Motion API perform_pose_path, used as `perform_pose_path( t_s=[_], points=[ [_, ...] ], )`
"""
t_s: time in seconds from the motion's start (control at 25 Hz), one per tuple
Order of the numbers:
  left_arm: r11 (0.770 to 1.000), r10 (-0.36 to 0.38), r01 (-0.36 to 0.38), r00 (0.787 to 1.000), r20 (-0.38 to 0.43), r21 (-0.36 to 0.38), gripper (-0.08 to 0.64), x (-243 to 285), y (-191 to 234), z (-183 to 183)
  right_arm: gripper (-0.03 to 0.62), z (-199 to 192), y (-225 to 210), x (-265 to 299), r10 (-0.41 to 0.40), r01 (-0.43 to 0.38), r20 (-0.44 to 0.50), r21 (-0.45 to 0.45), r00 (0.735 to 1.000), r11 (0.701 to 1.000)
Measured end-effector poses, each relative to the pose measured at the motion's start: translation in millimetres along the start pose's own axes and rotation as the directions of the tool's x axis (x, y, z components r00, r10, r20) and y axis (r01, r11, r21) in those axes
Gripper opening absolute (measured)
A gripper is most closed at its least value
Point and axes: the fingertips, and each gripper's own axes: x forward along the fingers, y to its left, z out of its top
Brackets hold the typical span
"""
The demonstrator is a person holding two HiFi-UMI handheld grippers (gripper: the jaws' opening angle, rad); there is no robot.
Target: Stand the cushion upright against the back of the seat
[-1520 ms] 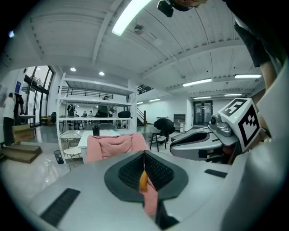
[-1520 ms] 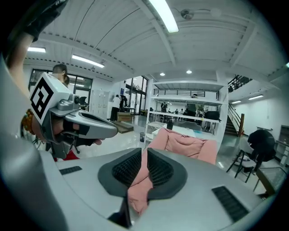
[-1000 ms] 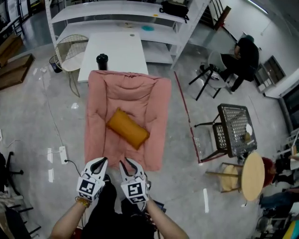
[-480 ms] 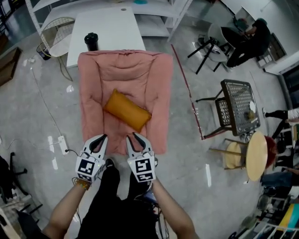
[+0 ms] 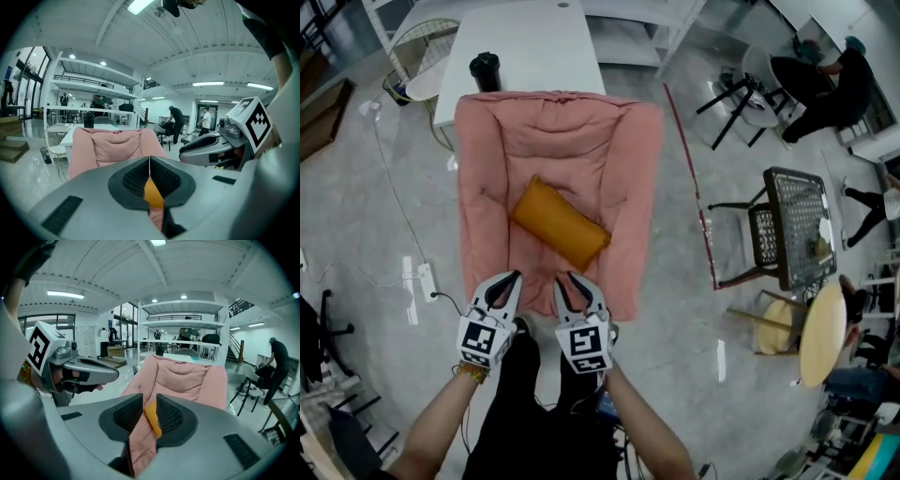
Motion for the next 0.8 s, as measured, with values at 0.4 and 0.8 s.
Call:
perform_pose_path(
  t_s=[0.4,0.8],
  points=[
    [0.998,0.018,-0.019,1.0,-0.024,-0.064,0.014,30,4,-71,0.086,-62,-1,48,0.027,-0.028,-0.043,-0.023,0.999,0.999],
    [0.995,0.033,-0.036,0.999,-0.027,-0.096,0.014,64,28,-146,0.113,-126,6,119,0.023,-0.037,-0.089,-0.151,0.996,0.988]
  ],
)
